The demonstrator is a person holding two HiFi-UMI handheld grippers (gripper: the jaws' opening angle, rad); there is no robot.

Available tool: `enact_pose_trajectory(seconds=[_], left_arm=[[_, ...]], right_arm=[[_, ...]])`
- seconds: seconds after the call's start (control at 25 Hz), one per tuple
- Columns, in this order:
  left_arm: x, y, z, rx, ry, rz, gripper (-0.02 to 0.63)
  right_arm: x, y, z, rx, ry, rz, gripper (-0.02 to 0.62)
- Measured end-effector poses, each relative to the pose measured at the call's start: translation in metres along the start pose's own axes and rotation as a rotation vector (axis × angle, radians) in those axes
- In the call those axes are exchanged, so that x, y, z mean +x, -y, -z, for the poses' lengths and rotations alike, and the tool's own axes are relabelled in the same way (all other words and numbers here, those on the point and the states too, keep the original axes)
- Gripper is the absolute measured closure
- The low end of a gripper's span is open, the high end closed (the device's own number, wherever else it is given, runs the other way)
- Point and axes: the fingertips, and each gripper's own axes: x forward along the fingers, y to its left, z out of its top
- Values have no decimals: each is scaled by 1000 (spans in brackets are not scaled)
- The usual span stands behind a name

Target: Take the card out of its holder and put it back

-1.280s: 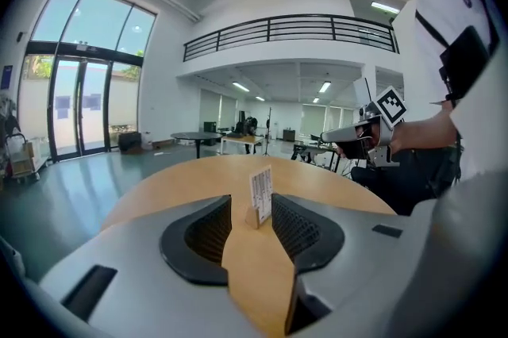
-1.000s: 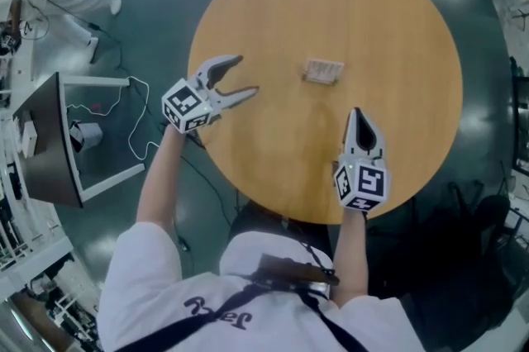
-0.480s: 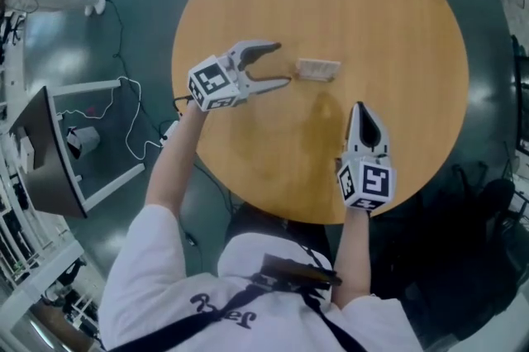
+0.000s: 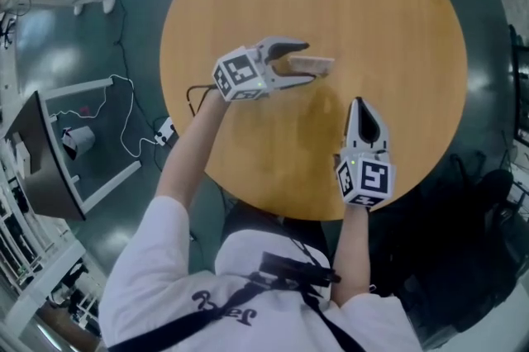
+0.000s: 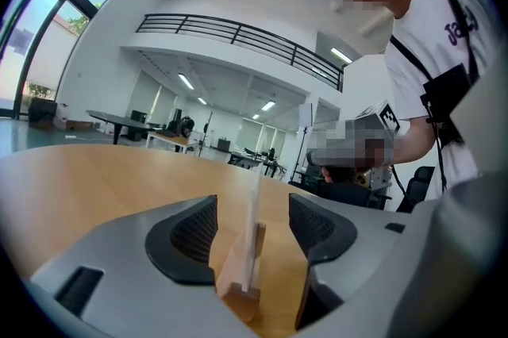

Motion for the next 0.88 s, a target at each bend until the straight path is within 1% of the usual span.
enact_pose_trajectory(seconds=[0.12, 0.28, 0.44, 0.56, 0.76, 0.88], left_arm=[[11, 2, -4, -6, 19, 16, 345], [21, -1, -4, -3, 19, 26, 405], [19, -3, -5, 16, 14, 33, 500], [19, 0, -5, 32, 1, 56, 569], [24, 12, -7, 70, -30, 129, 578], [25, 17, -12, 82, -35, 152, 578]], right_arm=[[0, 0, 2, 8, -7, 7, 580], [4, 1, 5, 19, -2, 0, 580], [5, 3, 6, 27, -10, 18, 580], [4, 6, 3, 30, -10, 27, 580], [-1, 10, -8, 33, 16, 36, 580], [-5, 8, -13, 32, 30, 37, 580]])
